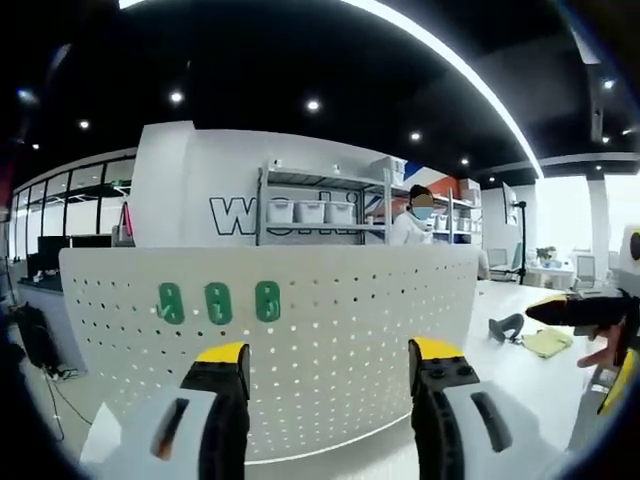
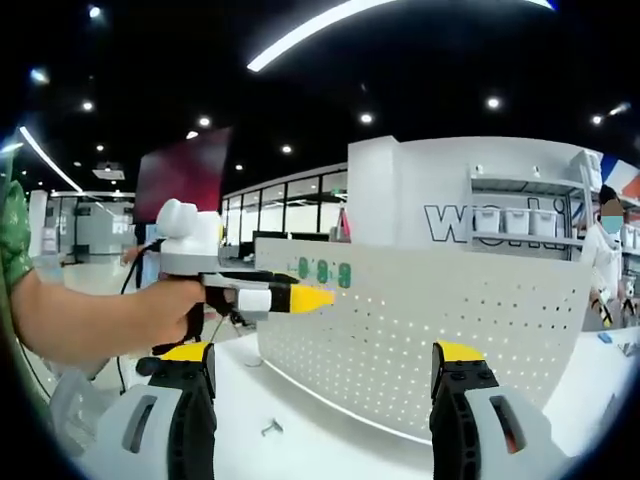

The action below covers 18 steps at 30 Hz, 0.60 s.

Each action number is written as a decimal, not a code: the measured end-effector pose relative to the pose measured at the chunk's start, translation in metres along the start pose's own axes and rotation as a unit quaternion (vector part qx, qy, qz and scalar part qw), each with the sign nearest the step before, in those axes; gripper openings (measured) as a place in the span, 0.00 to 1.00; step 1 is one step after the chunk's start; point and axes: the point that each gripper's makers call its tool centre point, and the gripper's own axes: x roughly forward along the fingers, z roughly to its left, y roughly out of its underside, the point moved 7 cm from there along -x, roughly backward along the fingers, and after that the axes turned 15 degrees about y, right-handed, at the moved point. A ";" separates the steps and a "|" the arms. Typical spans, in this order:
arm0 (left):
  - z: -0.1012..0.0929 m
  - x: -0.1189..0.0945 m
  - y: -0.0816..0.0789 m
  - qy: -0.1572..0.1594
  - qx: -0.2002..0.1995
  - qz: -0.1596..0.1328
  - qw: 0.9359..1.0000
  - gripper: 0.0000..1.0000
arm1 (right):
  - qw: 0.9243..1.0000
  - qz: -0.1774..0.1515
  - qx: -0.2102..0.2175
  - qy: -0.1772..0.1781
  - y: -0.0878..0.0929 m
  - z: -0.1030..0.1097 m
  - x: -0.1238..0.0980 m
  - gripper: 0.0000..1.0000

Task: Insert the hook assembly into the mounting plate slot until the hook locks in place.

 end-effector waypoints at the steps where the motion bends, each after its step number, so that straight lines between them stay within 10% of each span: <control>1: -0.002 -0.004 0.000 0.003 -0.001 0.001 1.000 0.66 | 1.000 0.000 -0.001 0.000 0.000 0.001 -0.001 0.91; 18: -0.015 -0.056 0.008 0.014 -0.008 -0.002 1.000 0.67 | 1.000 0.007 -0.003 0.007 0.003 0.010 -0.012 0.91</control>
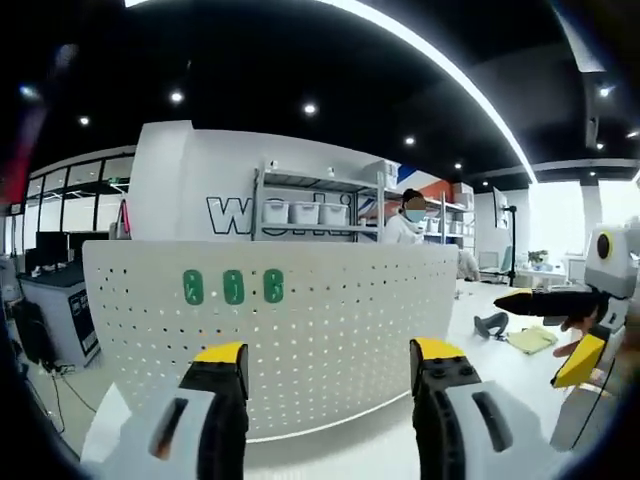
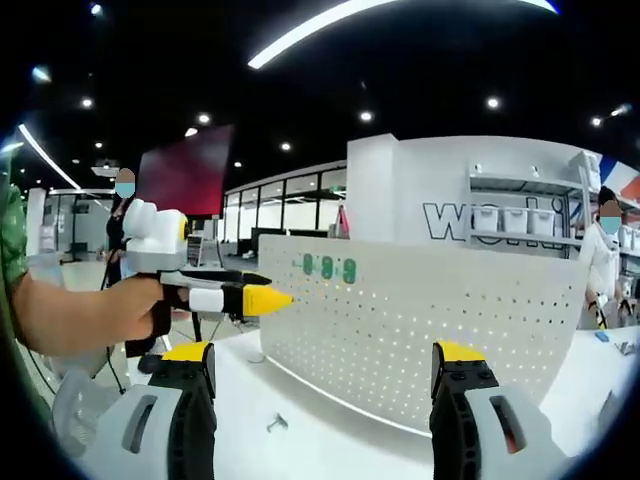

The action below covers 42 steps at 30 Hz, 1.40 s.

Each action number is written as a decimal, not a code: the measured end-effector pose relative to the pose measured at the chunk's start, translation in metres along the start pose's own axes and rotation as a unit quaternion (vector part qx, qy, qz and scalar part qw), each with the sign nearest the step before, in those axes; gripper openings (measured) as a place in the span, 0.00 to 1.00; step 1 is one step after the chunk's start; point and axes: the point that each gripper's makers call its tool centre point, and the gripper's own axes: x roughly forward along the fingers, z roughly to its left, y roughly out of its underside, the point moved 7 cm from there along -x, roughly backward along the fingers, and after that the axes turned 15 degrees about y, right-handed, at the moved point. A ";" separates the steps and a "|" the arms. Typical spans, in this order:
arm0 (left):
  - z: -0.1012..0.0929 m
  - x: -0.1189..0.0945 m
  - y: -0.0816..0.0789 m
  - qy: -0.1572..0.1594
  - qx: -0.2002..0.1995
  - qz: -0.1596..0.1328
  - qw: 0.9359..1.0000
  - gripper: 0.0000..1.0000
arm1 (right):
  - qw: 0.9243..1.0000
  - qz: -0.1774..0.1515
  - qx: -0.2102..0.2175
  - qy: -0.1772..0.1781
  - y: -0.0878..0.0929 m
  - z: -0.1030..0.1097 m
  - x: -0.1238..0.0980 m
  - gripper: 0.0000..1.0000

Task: Insert the hook assembly into the mounting plate slot until the hook locks in place.

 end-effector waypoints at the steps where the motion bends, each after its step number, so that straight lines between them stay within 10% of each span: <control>1: -0.001 -0.002 0.001 0.001 0.000 0.001 1.000 0.67 | 1.000 0.001 0.000 0.001 0.000 0.000 -0.001 0.91; 42: -0.013 -0.092 0.080 0.007 -0.043 0.073 0.996 0.67 | 0.999 0.040 0.012 0.007 0.036 0.043 -0.015 0.91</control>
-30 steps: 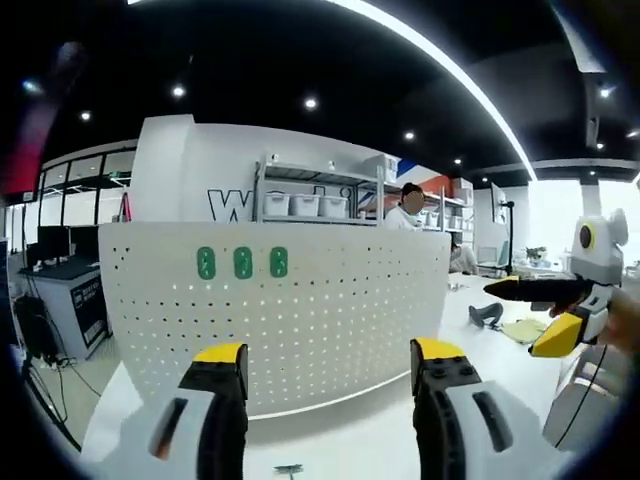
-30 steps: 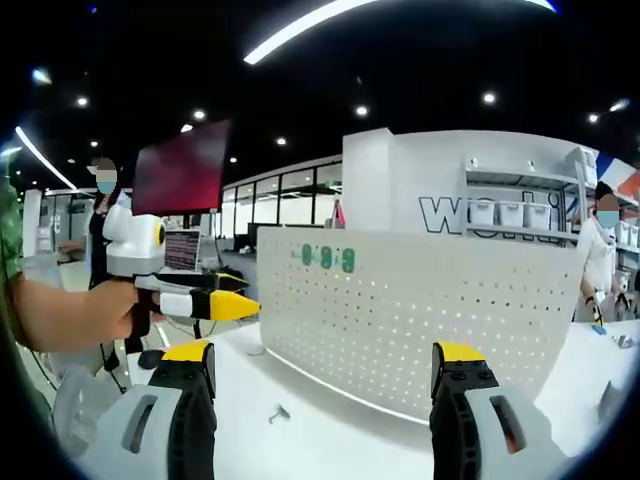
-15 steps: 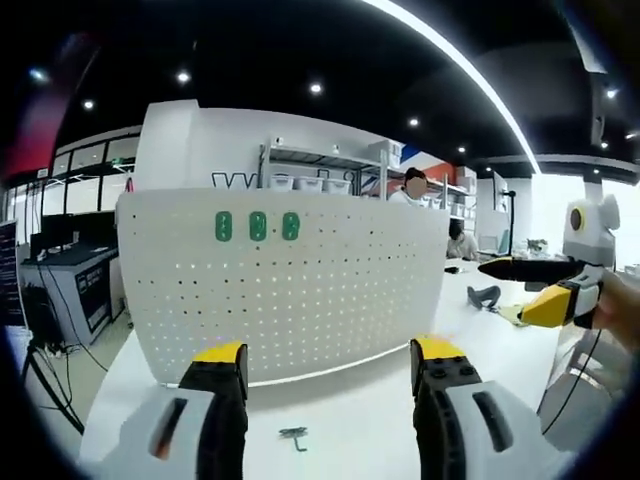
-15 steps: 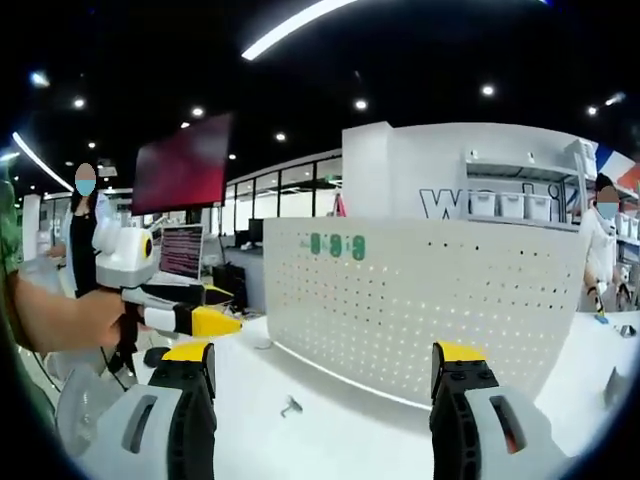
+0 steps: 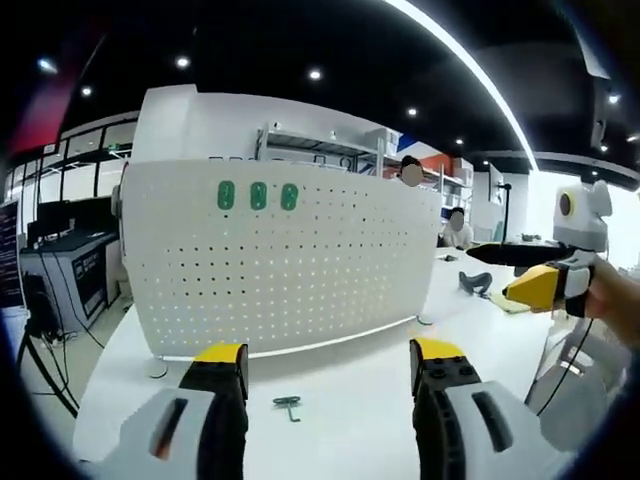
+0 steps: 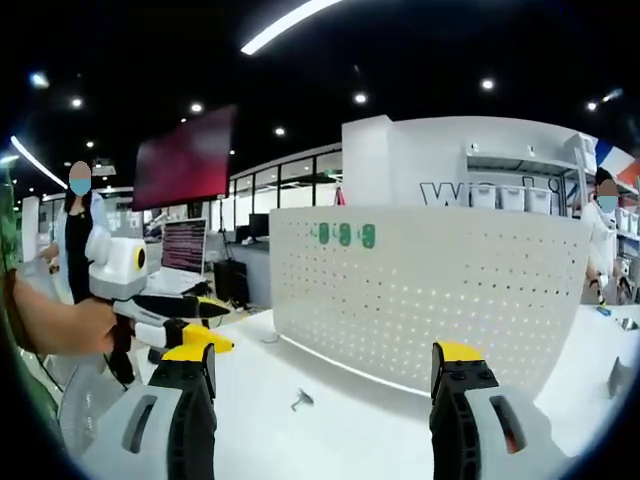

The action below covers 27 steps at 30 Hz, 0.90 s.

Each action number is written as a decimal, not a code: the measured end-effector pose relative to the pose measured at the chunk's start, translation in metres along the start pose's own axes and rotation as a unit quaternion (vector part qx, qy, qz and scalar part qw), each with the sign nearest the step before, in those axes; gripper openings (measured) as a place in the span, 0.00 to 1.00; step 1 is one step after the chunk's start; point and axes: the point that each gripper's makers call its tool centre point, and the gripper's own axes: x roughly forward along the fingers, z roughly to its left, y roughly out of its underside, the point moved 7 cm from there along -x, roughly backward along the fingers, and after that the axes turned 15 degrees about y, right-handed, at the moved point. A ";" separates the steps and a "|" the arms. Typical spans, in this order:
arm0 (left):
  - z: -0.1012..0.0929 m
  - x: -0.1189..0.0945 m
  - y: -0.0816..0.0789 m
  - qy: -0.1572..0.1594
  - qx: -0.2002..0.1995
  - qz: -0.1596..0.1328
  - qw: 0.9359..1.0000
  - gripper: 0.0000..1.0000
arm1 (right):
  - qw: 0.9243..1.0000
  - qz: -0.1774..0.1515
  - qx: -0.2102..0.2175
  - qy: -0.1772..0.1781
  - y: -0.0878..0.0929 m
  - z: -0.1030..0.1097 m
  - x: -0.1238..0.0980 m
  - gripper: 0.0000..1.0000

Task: Insert the hook assembly into the mounting plate slot until the hook locks in place.

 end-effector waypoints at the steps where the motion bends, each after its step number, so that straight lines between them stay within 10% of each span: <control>1: 0.000 0.000 0.001 0.002 0.000 0.002 1.000 0.67 | 1.000 0.000 0.000 0.000 0.000 0.000 0.000 0.91; 27: 0.004 0.007 0.013 0.014 -0.007 0.015 1.000 0.65 | 0.998 0.051 -0.022 -0.031 0.034 -0.002 0.052 0.71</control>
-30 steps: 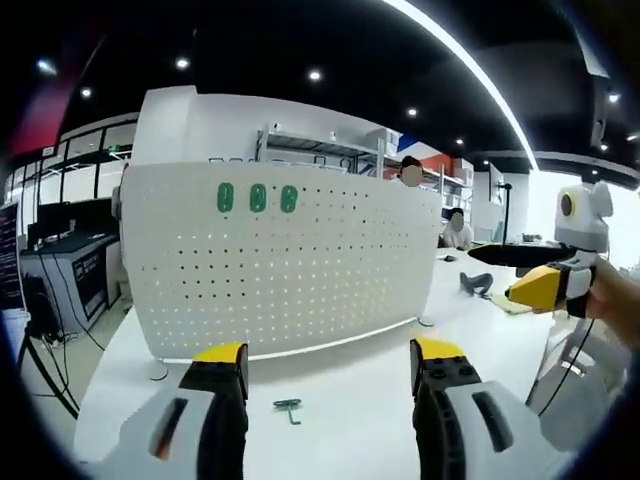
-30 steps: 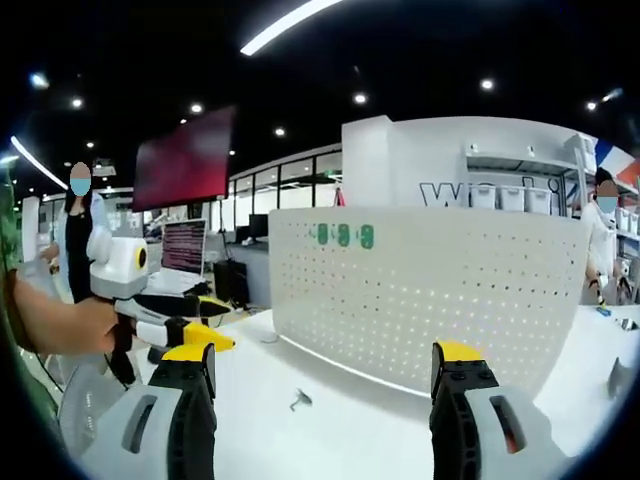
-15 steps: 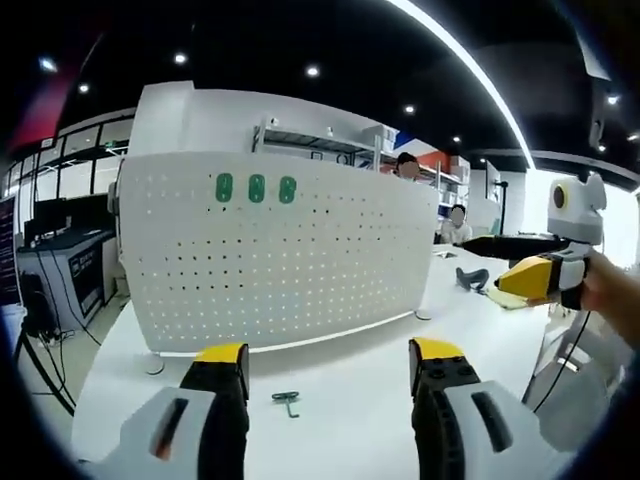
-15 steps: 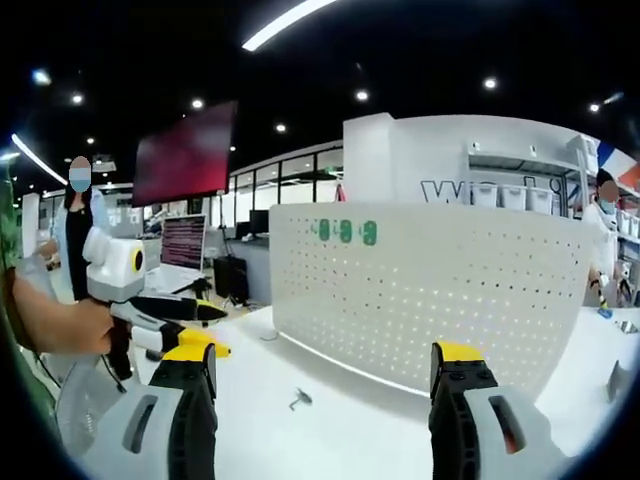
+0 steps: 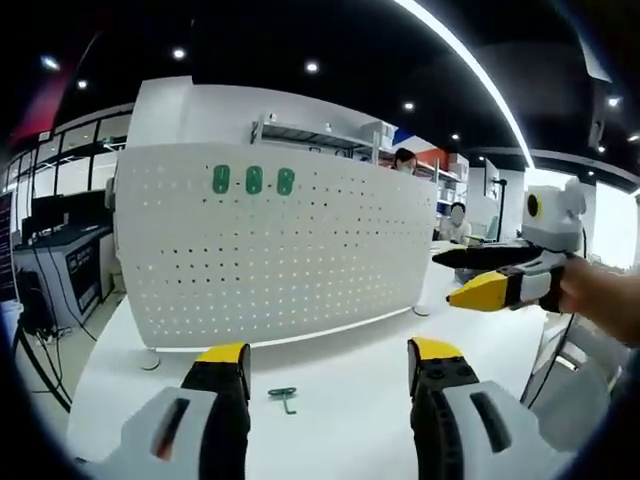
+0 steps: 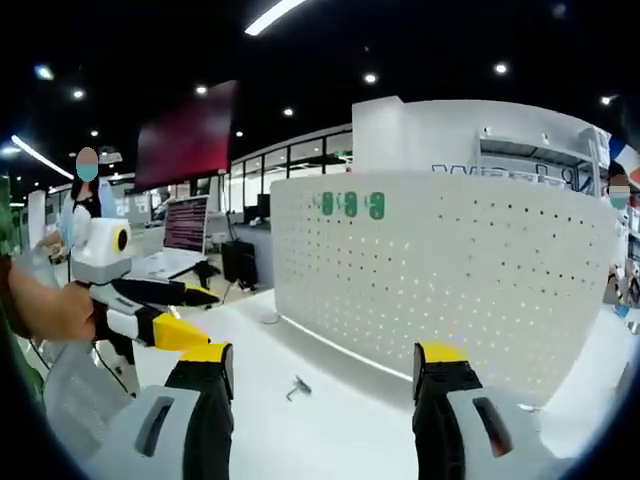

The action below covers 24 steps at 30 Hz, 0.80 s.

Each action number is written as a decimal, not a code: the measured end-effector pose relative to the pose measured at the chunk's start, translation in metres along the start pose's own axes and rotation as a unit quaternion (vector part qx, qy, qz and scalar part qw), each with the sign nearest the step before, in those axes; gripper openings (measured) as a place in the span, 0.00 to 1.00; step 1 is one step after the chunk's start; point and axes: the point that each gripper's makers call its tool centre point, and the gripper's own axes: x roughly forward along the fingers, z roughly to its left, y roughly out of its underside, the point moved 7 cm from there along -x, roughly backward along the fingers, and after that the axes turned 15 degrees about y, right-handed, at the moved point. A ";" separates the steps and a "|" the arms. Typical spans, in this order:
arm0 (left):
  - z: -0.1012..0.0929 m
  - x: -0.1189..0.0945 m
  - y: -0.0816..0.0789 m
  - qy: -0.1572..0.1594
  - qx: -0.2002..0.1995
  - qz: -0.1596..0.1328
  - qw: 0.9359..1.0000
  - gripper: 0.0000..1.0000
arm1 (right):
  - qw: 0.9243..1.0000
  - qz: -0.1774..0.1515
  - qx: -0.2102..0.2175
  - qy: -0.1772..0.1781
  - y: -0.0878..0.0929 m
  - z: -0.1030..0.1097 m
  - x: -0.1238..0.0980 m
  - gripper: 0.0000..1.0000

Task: Insert the hook assembly into the mounting plate slot until the hook locks in place.

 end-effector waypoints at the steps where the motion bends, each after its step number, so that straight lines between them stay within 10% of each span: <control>1: 0.000 0.000 0.000 0.000 -0.001 0.000 1.000 0.65 | 1.000 0.001 0.000 -0.001 0.001 0.000 0.002 0.70; 24: 0.004 0.001 0.010 0.001 -0.009 0.011 1.000 0.64 | 0.993 0.080 -0.049 -0.070 0.050 0.023 0.078 0.41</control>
